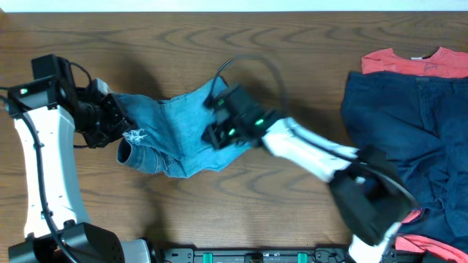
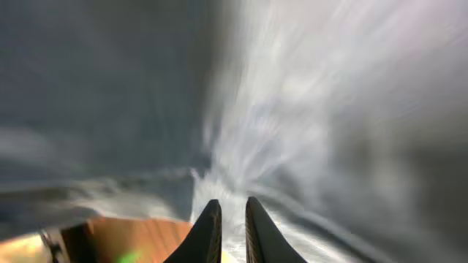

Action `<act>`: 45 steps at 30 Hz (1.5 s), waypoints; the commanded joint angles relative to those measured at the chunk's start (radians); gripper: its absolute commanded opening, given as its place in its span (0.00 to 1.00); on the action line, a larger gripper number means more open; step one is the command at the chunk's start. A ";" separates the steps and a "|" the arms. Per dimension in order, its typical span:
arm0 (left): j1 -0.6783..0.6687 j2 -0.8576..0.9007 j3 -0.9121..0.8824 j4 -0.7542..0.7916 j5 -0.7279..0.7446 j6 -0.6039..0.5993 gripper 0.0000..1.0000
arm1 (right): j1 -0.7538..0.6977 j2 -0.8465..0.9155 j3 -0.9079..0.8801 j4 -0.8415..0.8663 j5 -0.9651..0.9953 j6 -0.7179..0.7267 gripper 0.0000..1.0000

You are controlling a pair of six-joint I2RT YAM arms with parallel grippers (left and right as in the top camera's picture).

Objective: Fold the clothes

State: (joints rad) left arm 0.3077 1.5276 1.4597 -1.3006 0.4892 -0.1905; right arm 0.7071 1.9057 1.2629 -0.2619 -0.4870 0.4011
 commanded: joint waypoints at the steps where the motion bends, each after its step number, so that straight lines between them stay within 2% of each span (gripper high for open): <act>1: -0.012 -0.018 0.031 -0.004 -0.039 -0.005 0.06 | -0.100 -0.068 0.000 -0.004 0.027 -0.029 0.12; 6: -0.012 -0.018 0.031 -0.010 -0.057 -0.005 0.06 | -0.191 -0.026 -0.001 -0.024 0.027 -0.029 0.09; 13: -0.012 -0.019 0.031 -0.011 -0.061 0.004 0.07 | -0.181 0.119 -0.001 -0.035 0.015 -0.018 0.01; 20: -0.012 -0.019 0.100 -0.067 -0.111 0.031 0.06 | -0.145 0.190 -0.001 -0.176 0.137 0.182 0.01; 25: -0.024 -0.019 0.203 -0.098 -0.121 0.029 0.06 | -0.103 0.187 -0.001 -0.221 0.116 0.207 0.01; 29: -0.085 -0.013 0.209 -0.097 -0.139 0.020 0.06 | -0.077 0.187 -0.001 -0.234 0.117 0.216 0.01; 33: -0.180 0.016 0.208 -0.080 -0.231 -0.021 0.06 | -0.075 0.187 -0.001 -0.249 0.118 0.216 0.01; 45: -0.386 0.190 0.208 0.066 -0.321 -0.138 0.07 | -0.080 0.187 -0.001 -0.282 0.117 0.194 0.01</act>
State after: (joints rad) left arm -0.0513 1.6836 1.6390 -1.2461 0.1944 -0.2840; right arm 0.6147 2.0598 1.2938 -0.5106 -0.4221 0.5987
